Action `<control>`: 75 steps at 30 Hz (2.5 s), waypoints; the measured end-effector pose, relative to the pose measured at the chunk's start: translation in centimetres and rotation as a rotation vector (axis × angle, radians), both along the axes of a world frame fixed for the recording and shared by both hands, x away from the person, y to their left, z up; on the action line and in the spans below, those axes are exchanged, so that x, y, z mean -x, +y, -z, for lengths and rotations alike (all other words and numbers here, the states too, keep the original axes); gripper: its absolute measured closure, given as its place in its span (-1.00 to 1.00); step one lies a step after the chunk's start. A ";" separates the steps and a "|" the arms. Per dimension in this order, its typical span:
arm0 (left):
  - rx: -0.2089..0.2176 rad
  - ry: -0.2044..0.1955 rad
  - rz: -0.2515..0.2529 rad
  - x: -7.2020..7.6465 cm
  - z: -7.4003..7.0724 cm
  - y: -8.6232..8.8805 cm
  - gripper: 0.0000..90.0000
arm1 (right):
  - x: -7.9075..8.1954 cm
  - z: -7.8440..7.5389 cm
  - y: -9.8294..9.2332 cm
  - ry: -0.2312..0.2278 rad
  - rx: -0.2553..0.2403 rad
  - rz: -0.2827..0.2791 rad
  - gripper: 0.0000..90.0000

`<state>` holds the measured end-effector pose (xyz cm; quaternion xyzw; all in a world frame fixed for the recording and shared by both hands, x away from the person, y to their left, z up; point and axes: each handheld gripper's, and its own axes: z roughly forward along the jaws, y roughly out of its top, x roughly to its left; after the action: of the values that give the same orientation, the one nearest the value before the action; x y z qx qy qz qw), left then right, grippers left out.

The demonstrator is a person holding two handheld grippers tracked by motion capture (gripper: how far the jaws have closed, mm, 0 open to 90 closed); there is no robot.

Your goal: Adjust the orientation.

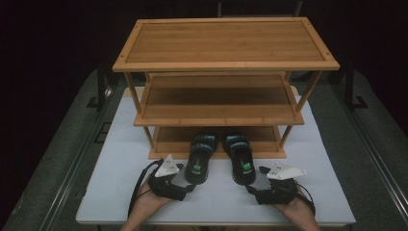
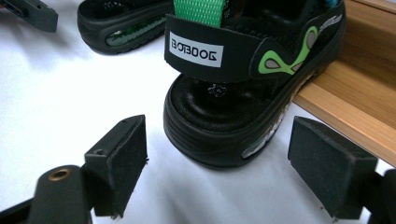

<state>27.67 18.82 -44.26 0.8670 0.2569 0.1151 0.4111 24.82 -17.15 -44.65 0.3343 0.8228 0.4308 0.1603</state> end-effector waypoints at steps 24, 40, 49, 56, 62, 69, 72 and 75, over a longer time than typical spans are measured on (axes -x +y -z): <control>0.004 0.009 0.001 -1.0 -0.4 -0.5 -0.38 | -1.7 -0.1 1.4 0.055 0.047 0.015 -0.49; 0.020 0.007 0.004 -2.1 -1.4 -1.7 -0.36 | -2.7 -1.3 1.9 0.040 0.015 -0.003 -0.48; 0.056 0.016 -0.015 -3.2 -1.2 -2.3 -0.35 | -3.6 -1.4 2.6 0.036 -0.002 0.003 -0.48; 0.069 0.024 -0.015 -3.9 -1.5 -2.7 -0.32 | -4.2 -1.4 3.0 0.030 -0.011 0.008 -0.48; 0.074 0.016 -0.030 -4.3 -1.4 -3.0 -0.32 | -4.4 -1.1 3.6 0.020 0.012 0.023 -0.48; 0.078 0.014 -0.043 -4.4 -1.3 -3.3 -0.32 | -4.7 -1.0 3.9 0.014 -0.002 0.034 -0.48; 0.069 0.005 -0.043 -4.2 -1.3 -3.3 -0.32 | -4.5 -0.9 3.9 0.014 -0.012 0.043 -0.48; 0.047 -0.006 -0.033 -3.9 -1.4 -3.4 -0.31 | -4.2 -0.6 3.8 0.002 -0.021 0.055 -0.48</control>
<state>31.56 15.43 -42.82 0.8524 0.2727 0.1185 0.4301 29.06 -13.38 -44.02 0.3591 0.8087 0.4346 0.1677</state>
